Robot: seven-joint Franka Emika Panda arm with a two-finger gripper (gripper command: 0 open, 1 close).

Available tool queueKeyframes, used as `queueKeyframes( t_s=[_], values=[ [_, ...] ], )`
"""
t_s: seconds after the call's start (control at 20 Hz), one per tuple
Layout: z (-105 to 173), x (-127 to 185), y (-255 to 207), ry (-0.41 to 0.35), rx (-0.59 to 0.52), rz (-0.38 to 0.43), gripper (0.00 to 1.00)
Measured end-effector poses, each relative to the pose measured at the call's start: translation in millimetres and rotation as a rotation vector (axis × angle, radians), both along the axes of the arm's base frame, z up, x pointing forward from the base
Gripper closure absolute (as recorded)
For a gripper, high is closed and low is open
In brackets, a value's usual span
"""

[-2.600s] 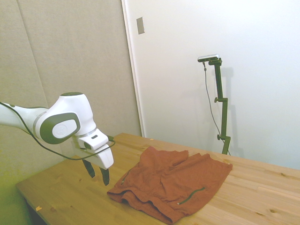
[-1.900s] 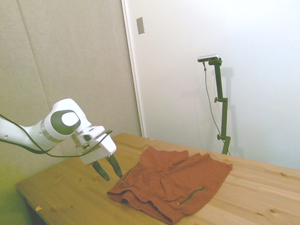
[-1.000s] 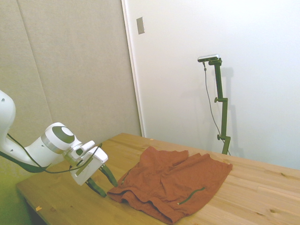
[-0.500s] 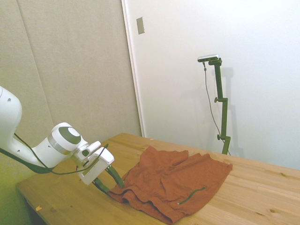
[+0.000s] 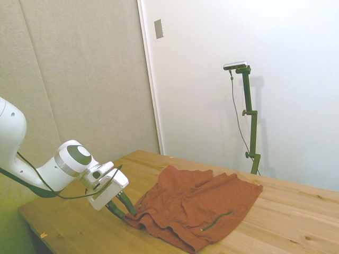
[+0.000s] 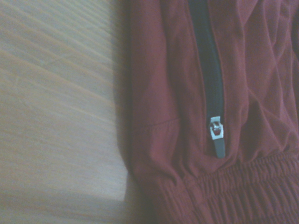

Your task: Fold the shorts

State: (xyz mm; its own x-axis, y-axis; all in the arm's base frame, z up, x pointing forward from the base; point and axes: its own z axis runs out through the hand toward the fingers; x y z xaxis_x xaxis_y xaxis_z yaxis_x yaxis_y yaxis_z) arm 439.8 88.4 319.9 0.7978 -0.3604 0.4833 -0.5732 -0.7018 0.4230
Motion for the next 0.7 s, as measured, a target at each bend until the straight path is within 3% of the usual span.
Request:
queueKeyframes(
  t_s=[0.7],
  values=[
    [-3.0, -6.1, 5.6, 0.001, 0.019, 0.012, 1.0]
  ],
)
